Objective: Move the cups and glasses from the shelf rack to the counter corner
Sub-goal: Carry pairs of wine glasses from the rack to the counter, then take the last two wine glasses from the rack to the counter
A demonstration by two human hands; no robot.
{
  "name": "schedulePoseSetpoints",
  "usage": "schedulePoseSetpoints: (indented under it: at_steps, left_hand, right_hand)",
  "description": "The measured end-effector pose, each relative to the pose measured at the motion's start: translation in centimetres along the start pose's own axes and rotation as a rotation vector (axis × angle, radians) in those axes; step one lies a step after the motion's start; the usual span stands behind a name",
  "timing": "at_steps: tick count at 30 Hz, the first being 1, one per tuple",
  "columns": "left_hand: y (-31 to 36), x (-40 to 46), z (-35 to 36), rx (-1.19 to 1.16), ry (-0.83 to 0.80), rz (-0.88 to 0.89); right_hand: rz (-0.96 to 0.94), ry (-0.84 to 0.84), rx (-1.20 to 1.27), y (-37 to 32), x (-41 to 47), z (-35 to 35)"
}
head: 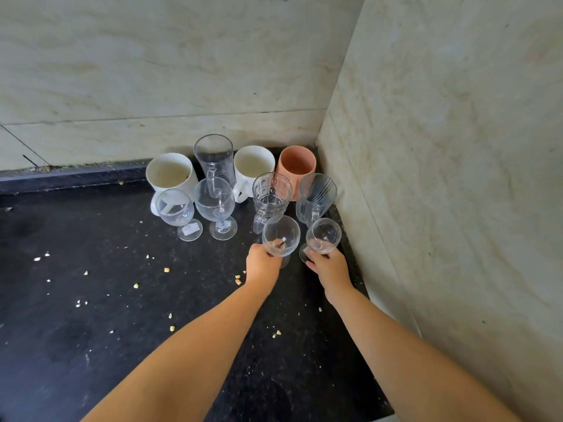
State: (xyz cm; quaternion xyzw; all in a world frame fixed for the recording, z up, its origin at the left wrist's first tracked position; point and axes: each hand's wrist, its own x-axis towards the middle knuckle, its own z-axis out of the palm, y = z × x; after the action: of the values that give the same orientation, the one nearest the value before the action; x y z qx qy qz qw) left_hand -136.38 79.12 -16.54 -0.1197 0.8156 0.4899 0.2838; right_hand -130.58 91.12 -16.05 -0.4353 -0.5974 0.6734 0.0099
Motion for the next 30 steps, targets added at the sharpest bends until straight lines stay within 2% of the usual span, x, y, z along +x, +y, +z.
schedulePoseSetpoints:
  at_steps: [5,10,14,19,23,27,30]
  left_hand:
    - [0.1,-0.6,-0.6,0.118,-0.037,0.093]
    - [0.1,-2.6,-2.3,0.171,-0.091,0.130]
    - [-0.4,-4.4,-4.0,0.261,-0.160,0.125]
    - [-1.2,-7.3,-7.3,0.606,-0.187,0.268]
    - [-2.5,-9.4,-10.4,0.935,-0.129,0.458]
    - [-3.3,-11.1,-12.6,1.111,-0.077,0.549]
    - [-4.1,-12.5,-14.1,1.074,-0.036,0.528]
  right_hand:
    - [0.021,0.025,-0.043,0.0,-0.5,-0.1]
    - [0.123,0.086,-0.076,-0.9,-2.9,-0.5]
    - [0.202,-0.018,-0.259,-0.5,-5.6,-0.3]
    - [-0.145,-0.139,-1.017,0.3,-9.6,0.3]
    - [-0.326,-0.178,-1.426,0.7,-13.0,1.4]
    - [-0.452,-0.179,-1.586,1.0,-15.3,3.0]
    - [-0.501,-0.220,-1.621,1.2,-16.9,4.3]
